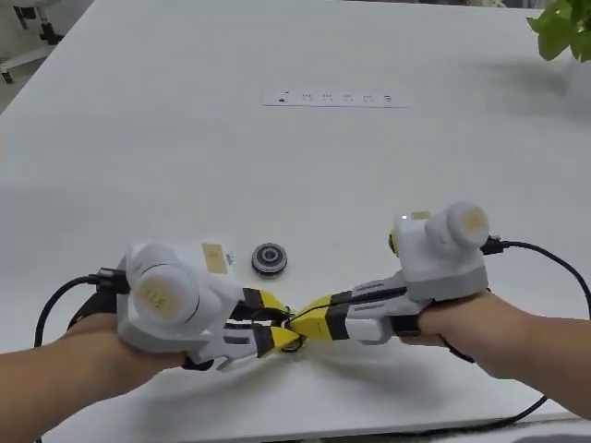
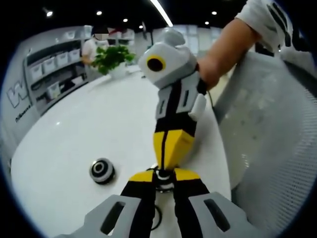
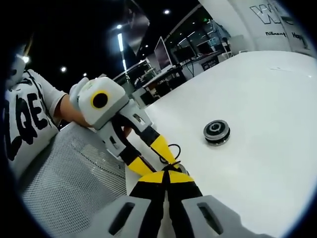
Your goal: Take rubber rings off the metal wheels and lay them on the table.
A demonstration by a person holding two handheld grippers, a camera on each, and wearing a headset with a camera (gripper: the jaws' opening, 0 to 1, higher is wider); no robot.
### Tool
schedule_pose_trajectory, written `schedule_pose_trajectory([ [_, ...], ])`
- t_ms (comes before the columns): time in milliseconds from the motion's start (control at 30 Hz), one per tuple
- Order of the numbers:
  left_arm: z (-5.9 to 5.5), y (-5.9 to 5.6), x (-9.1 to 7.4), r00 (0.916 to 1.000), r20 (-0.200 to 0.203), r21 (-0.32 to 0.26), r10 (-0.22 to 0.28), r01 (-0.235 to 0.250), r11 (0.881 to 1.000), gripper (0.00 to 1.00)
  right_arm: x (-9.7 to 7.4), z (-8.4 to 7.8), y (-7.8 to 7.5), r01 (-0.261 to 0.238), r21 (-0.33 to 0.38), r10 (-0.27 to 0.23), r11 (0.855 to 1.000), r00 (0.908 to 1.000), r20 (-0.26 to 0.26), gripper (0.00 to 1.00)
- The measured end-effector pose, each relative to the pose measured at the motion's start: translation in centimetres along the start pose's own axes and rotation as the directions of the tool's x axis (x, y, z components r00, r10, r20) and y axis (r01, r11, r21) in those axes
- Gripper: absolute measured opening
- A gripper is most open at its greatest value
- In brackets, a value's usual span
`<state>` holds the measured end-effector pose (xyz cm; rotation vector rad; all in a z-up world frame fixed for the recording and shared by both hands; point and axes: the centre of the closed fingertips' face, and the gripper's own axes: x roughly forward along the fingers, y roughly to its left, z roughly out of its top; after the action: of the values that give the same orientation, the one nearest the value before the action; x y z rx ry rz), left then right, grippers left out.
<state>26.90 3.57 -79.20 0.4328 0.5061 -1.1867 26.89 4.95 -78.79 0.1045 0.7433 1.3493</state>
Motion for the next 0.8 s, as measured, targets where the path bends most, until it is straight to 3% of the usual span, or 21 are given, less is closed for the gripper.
schedule_pose_trajectory([
  [200, -0.1, 0.0, 0.0, 0.9999, 0.005, 0.005, -0.016, 0.016, 1.0, 0.14, -0.7, 0.4, -0.5, 0.008, 0.028, -0.009, 1.0, 0.9994, 0.032, 0.0],
  [300, -0.1, 0.1, -0.2, 0.9994, 0.008, -0.05, -0.033, 0.034, 0.998, 0.16, -0.9, 0.8, -0.4, -0.003, 0.038, 0.001, 0.999, 0.9991, 0.043, 0.0],
  [433, 0.1, -0.2, -0.9, 0.9988, 0.015, -0.055, -0.047, 0.047, 0.997, 0.2, -0.9, 0.8, 0.0, -0.012, 0.031, 0.011, 0.999, 0.9991, 0.04, 0.0],
  [500, 0.4, -0.4, -1.2, 0.9974, 0.034, -0.084, -0.064, 0.066, 0.994, 0.25, -0.9, 1.0, 0.2, -0.013, 0.029, 0.012, 1.0, 0.9989, 0.044, 0.0],
  [800, 1.1, -0.1, -3.2, 0.9961, 0.082, -0.112, -0.032, 0.041, 0.993, 0.37, -1.1, 2.2, 0.9, -0.021, 0.028, 0.019, 0.999, 0.9971, 0.073, 0.0],
])
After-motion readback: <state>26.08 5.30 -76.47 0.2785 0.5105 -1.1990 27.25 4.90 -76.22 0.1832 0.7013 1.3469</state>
